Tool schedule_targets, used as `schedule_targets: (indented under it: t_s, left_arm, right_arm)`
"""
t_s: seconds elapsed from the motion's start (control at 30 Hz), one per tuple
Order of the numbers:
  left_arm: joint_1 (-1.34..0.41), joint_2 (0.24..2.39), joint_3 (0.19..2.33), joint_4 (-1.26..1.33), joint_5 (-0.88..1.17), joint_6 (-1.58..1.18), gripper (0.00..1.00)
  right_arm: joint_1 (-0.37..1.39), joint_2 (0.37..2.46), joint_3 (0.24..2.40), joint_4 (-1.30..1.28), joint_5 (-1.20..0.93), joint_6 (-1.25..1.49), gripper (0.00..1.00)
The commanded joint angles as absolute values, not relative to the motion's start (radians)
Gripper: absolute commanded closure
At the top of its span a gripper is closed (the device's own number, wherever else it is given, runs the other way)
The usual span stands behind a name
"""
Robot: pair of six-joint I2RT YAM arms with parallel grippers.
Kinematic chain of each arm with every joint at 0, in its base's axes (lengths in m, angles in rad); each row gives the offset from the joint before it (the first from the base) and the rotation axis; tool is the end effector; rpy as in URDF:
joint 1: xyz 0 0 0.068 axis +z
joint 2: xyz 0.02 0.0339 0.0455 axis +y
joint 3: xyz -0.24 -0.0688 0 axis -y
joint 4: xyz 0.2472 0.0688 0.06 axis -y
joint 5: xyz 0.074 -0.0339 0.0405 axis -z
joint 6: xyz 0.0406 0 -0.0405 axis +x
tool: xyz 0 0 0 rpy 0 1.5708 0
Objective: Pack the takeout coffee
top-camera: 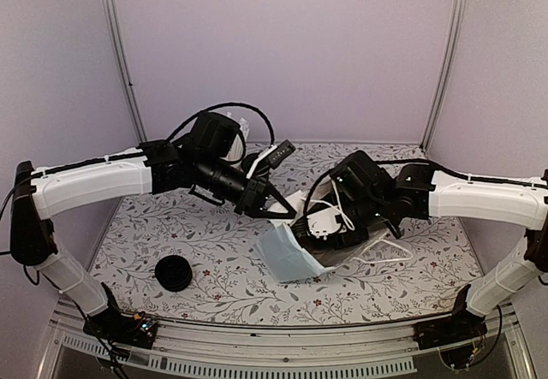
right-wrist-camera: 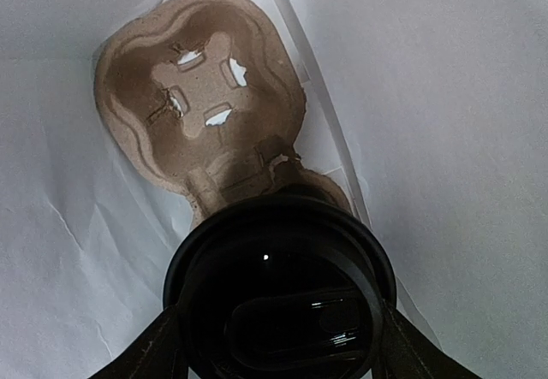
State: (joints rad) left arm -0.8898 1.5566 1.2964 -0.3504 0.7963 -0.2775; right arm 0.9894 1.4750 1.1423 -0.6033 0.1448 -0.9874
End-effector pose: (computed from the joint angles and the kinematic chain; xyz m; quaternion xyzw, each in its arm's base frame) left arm 0.2008 -0.2939 0.2891 0.4172 0.7256 -0.5216 0.1658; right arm 0.1795 0.2625 0.2364 -0.7789 0.5400 -0.0684 0.3113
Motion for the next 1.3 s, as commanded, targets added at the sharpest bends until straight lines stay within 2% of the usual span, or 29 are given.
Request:
schedule_targets:
  t_s: [0.0, 0.4, 0.77, 1.07, 1.27]
  left_arm:
    - [-0.868, 1.56, 1.269, -0.263, 0.978, -0.344, 1.0]
    - [-0.8, 1.592, 1.21, -0.192, 1.162, -0.396, 1.0]
    - [-0.729, 1.611, 1.236, -0.282, 1.103, -0.324, 1.0]
    - [-0.715, 1.652, 1.317, -0.391, 0.92, -0.256, 0.76]
    - [-0.716, 1.635, 1.336, -0.393, 0.773, -0.259, 0.51]
  right_arm:
    - [1.007, 1.49, 1.197, -0.725, 0.127, -0.95, 0.67]
    - [1.042, 1.583, 1.312, -0.99, -0.016, -0.89, 0.66]
    - [1.01, 1.628, 1.32, -1.005, -0.112, -0.901, 0.66]
    - [0.933, 1.676, 1.283, -0.94, -0.207, -0.952, 0.67]
    - [0.914, 1.704, 1.235, -0.9, -0.204, -0.982, 0.67]
